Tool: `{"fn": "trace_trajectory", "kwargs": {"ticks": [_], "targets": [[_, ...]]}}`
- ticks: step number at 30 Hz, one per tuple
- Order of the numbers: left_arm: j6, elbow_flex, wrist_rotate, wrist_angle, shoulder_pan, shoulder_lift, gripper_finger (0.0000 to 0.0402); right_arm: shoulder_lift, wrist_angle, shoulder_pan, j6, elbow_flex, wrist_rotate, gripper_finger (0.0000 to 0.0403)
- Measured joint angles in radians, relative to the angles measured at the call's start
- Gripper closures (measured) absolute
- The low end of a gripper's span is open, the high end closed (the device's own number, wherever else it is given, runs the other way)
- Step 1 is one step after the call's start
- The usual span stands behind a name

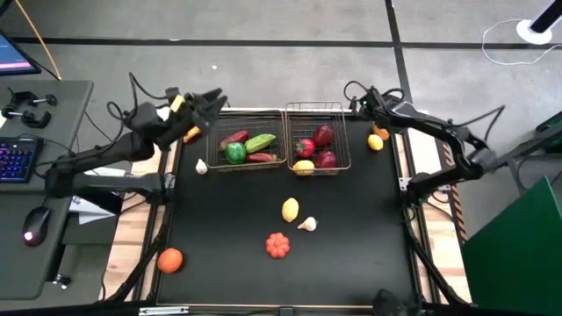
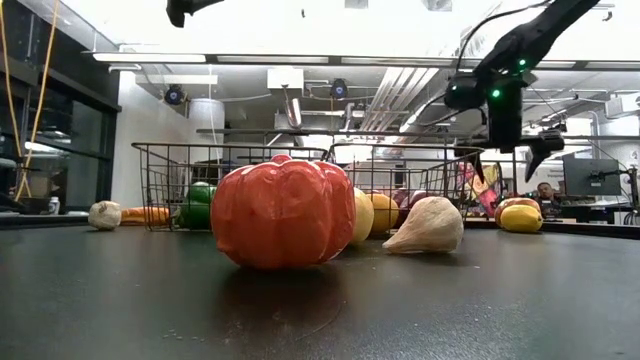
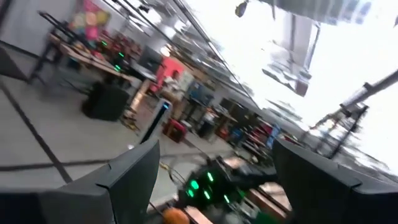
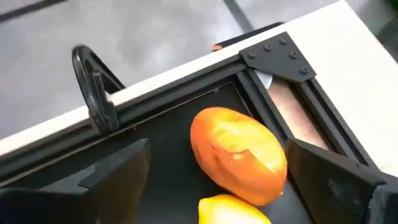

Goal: Sort produce into baskets
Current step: Put the yellow potato into the left wire basket

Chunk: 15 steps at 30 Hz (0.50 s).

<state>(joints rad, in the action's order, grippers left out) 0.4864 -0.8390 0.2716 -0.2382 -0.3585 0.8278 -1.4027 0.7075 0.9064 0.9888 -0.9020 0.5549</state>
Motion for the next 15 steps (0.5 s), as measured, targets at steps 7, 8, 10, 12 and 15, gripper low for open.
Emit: {"fn": "trace_trajectory", "kwargs": {"ticks": [7, 8, 10, 12, 15], "targets": [[0.014, -0.003, -0.210, -0.001, -0.165, 0.016, 0.0103, -0.127, 0.088, -0.009, 0.074, -0.046, 0.076, 0.0038], [0.028, -0.003, -0.247, -0.002, -0.186, 0.019, 0.0103, -0.146, 0.106, -0.007, 0.092, -0.053, 0.085, 0.0038], [0.051, -0.003, -0.304, 0.000, -0.225, 0.029, 0.0103, -0.179, 0.126, -0.007, 0.140, -0.073, 0.104, 0.0038], [0.064, -0.003, -0.354, 0.003, -0.260, 0.040, 0.0103, -0.206, 0.140, 0.001, 0.162, -0.092, 0.109, 0.0038], [0.091, -0.003, -0.425, 0.000, -0.305, 0.057, 0.0103, -0.258, 0.197, 0.014, 0.188, -0.110, 0.111, 0.0038]]}}
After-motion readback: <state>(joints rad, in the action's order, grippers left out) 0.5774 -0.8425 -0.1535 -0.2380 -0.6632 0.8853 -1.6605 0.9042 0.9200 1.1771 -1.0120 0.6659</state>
